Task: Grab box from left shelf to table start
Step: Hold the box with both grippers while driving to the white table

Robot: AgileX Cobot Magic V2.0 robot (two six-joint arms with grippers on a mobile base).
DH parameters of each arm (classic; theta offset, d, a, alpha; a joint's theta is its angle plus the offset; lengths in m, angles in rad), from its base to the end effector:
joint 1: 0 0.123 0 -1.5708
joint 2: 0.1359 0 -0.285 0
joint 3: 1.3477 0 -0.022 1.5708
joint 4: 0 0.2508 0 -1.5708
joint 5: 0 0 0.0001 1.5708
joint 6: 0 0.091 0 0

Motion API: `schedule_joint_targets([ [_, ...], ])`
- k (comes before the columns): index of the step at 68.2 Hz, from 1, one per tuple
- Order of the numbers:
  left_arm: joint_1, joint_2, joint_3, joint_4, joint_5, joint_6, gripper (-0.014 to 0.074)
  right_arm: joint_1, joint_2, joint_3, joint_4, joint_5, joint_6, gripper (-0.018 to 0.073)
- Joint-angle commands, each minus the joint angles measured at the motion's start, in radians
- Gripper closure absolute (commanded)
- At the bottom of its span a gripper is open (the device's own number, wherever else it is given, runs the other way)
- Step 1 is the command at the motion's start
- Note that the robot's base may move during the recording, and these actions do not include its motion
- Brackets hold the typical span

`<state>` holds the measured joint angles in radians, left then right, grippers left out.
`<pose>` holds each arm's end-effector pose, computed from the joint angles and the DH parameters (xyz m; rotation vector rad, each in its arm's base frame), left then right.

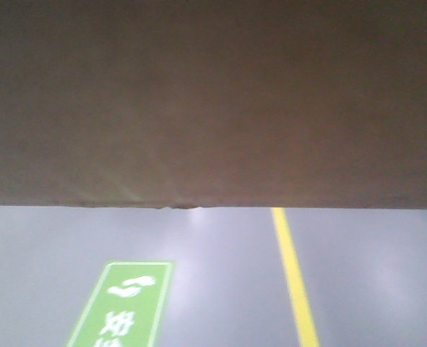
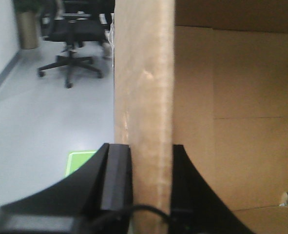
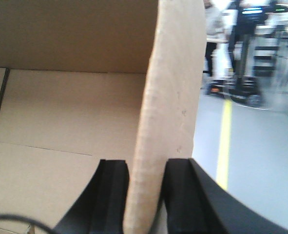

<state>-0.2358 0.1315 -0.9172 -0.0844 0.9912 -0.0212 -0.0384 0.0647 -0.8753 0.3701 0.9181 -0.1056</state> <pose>-0.0408 0.0032 0.3939 0.1955 1.6840 -0.2869 -0.0520 0.0282 0.3907 -0.1026 1.5617 0.2956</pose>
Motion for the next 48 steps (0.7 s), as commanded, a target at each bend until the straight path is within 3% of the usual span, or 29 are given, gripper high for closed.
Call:
schedule_joint_targets([
  [1,-0.01,0.017,-0.032,-0.033,-0.186,-0.015,0.0688,-0.003,0.023,-0.028,-0.017,-0.167,-0.007,0.0502],
  [48,-0.01,0.017,-0.032,-0.033,-0.186,-0.015,0.0688,-0.003,0.023,-0.028,-0.017,-0.168,-0.007,0.0502],
])
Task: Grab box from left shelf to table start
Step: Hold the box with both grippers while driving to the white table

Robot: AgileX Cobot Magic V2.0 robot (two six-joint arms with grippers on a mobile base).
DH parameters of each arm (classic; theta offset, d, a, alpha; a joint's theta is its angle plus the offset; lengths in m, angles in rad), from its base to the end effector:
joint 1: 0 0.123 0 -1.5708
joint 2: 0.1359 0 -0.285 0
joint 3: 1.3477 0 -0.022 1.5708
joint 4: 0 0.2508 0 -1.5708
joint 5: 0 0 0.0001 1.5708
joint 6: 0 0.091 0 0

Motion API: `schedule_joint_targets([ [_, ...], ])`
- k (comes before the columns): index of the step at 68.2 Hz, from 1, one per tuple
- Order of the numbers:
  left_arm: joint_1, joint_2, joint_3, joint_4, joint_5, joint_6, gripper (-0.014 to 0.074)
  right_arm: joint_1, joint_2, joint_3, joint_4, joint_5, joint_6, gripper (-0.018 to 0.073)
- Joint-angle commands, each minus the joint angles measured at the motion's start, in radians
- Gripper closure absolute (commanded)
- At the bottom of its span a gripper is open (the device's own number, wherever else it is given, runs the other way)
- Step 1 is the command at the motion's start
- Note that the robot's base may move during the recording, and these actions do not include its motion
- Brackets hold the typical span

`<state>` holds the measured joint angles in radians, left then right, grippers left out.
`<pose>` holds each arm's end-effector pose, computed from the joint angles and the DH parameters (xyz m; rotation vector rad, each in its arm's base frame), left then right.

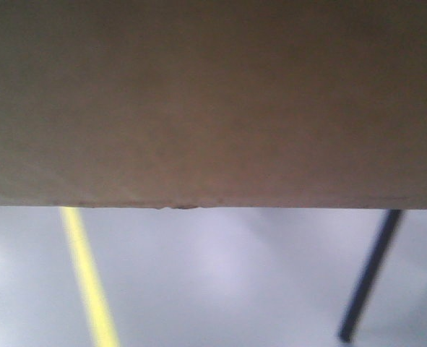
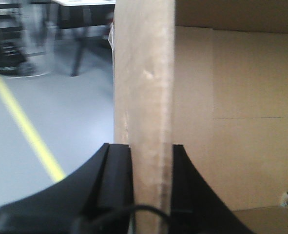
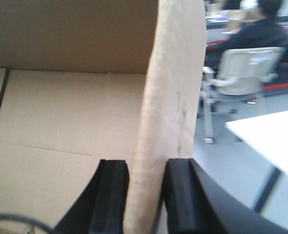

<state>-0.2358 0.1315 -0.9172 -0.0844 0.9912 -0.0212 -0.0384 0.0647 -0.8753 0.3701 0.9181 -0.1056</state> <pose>-0.0408 0.0032 0.3939 0.1955 1.6840 -0.2869 -0.0520 0.0282 0.3907 -0.1026 1.5617 0.2956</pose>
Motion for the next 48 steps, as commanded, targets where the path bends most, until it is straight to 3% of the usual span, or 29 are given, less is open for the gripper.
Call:
schedule_joint_targets([
  [1,-0.01,0.017,-0.032,-0.033,-0.186,-0.015,0.0688,-0.003,0.023,-0.028,-0.017,-0.168,-0.007,0.0502],
  [48,-0.01,0.017,-0.032,-0.033,-0.186,-0.015,0.0688,-0.003,0.023,-0.028,-0.017,-0.167,-0.007,0.0502],
])
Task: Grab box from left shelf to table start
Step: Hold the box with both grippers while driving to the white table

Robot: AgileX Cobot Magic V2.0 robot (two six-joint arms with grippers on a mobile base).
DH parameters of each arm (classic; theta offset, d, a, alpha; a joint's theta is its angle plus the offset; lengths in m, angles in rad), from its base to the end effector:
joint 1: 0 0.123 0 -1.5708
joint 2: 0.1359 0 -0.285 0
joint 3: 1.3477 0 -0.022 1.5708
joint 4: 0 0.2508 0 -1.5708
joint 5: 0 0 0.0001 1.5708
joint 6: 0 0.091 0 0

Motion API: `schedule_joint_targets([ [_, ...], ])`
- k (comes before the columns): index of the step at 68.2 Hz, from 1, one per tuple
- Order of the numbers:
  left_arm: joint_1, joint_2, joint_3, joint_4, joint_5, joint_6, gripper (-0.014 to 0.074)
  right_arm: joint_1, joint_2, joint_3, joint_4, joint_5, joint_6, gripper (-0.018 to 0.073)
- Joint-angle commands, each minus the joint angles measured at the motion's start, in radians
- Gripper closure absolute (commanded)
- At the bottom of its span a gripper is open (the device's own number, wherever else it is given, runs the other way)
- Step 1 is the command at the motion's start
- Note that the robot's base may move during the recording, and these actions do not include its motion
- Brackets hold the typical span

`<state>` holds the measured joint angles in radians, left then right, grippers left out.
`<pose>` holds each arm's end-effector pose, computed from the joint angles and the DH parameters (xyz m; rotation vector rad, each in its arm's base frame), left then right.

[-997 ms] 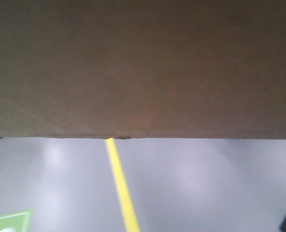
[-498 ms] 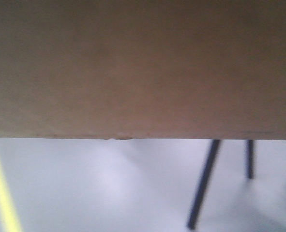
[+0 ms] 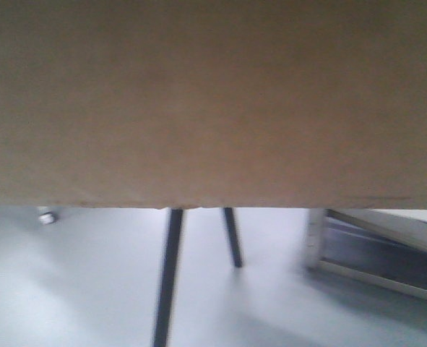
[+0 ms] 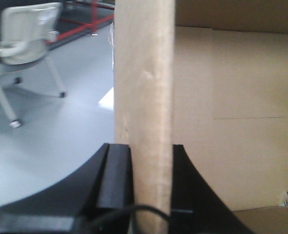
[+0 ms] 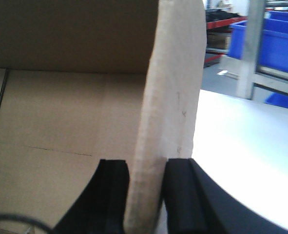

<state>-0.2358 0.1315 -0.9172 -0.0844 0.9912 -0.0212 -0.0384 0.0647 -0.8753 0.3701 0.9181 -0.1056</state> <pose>-0.0408 0.0032 0.3939 0.1955 1.6840 -0.2869 -0.0520 0.0282 0.3907 -0.1026 1.5617 0.2956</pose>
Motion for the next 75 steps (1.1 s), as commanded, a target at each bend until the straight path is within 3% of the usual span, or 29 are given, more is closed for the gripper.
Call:
schedule_joint_targets([
  [1,-0.01,0.017,-0.032,-0.033,-0.186,-0.015,0.0688,-0.003,0.023,-0.028,-0.017,-0.167,-0.007,0.0502],
  [75,-0.01,0.017,-0.032,-0.033,-0.186,-0.015,0.0688,-0.003,0.023,-0.028,-0.017,-0.166,-0.007,0.0502],
])
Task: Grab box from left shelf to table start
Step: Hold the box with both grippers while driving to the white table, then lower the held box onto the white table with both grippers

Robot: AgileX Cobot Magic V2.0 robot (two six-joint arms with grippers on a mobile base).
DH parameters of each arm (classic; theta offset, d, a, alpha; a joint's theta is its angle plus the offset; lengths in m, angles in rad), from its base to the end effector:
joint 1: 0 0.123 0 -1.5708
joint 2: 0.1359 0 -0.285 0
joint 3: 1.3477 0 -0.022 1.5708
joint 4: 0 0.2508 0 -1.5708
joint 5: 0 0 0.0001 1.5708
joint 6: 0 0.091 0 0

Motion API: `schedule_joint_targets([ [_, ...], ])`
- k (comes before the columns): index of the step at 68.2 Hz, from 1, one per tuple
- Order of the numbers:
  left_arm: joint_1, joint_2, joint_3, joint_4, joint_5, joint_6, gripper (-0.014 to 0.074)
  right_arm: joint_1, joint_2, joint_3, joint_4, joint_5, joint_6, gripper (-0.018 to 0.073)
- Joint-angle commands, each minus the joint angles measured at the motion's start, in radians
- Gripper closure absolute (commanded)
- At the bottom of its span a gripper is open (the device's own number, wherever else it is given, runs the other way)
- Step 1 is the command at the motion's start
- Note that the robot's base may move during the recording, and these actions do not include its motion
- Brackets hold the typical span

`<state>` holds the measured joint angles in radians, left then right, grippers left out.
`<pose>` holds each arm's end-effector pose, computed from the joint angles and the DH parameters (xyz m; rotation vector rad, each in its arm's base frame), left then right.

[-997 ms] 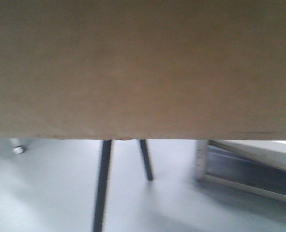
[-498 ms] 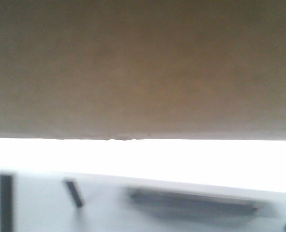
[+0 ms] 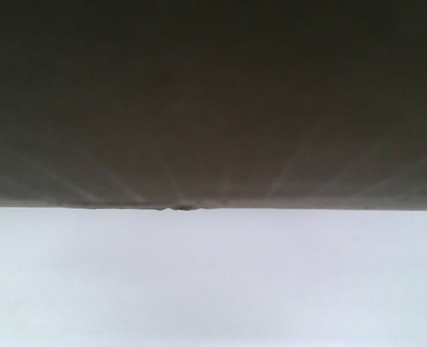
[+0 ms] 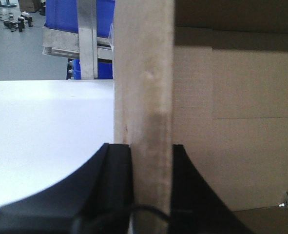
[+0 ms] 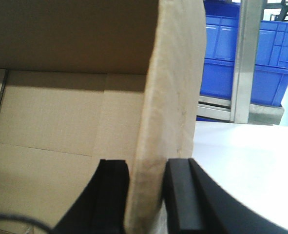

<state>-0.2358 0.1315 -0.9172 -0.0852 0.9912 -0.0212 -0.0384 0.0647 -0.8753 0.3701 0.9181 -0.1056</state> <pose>-0.0408 0.0031 0.3939 0.1956 1.6840 -0.2878 -0.0520 0.0282 0.3907 -0.1026 1.5617 0.2956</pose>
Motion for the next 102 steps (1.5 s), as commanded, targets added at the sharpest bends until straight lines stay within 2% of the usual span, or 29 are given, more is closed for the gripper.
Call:
schedule_joint_targets([
  [1,-0.01,0.017,-0.032,-0.032,-0.186,-0.015,0.0688,-0.003,0.023,-0.028,-0.017,-0.166,-0.007,0.0502],
  [102,-0.01,0.017,-0.032,-0.032,-0.186,-0.015,0.0688,-0.003,0.023,-0.028,-0.017,-0.167,-0.007,0.0502],
])
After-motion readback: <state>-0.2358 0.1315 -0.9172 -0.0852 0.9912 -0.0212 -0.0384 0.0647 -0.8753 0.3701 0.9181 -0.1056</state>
